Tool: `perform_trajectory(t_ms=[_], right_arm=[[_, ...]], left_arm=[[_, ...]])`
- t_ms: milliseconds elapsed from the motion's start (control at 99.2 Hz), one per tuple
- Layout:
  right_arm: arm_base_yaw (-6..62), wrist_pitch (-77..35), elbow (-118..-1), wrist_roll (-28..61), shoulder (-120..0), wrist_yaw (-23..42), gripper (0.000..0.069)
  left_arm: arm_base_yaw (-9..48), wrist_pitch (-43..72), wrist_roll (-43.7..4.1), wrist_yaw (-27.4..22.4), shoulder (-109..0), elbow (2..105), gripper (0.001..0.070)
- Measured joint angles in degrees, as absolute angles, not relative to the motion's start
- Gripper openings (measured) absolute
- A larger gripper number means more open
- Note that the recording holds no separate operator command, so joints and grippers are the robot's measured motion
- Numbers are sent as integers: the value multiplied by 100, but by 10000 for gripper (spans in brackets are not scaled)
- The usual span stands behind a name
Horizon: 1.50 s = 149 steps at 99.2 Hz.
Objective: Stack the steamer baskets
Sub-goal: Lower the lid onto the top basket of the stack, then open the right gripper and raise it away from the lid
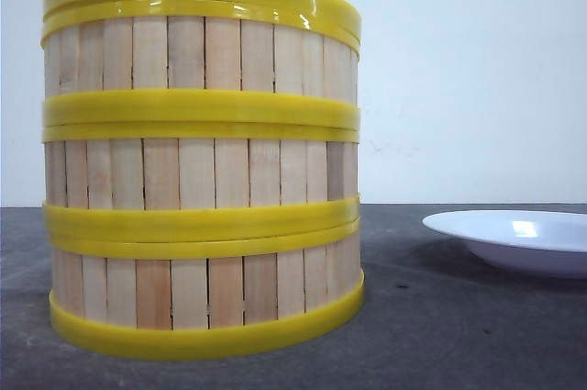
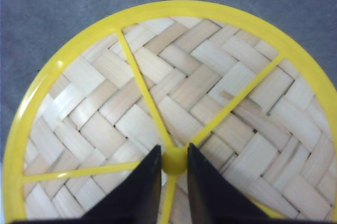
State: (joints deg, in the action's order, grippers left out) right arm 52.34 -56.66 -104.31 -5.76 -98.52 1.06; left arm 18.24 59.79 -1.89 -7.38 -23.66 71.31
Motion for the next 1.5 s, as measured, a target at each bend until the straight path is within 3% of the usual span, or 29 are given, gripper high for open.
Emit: perform_trajectory(t_ms=[292, 343, 454, 555, 797, 1250, 1502], right_arm=[[5212, -5625, -10444, -576, -9915, 91, 76], [5212, -5601, -10444, -574, -9915, 115, 150], [5212, -5583, -10444, -574, -9915, 163, 407], [5199, -5511, -10475, -513, -9915, 183, 485], [5212, -5500, -10897, -318, -9695, 670, 503], [5284, -5557, -11039, -139, -7712, 1981, 485], [5284, -5562, -9948, -128, -6471, 2543, 478]], left_arm=[[1824, 5981, -189, -735, -2366, 7129, 239], [1824, 5979, -185, -738, -2366, 7129, 239], [1824, 5979, -150, -738, -2366, 7129, 239], [1824, 5981, -145, -738, -2366, 7129, 239], [1824, 5979, -106, -738, -2366, 7129, 240], [1824, 5308, -110, -738, -2366, 6479, 239], [1824, 4635, -231, -740, -2366, 5603, 239]])
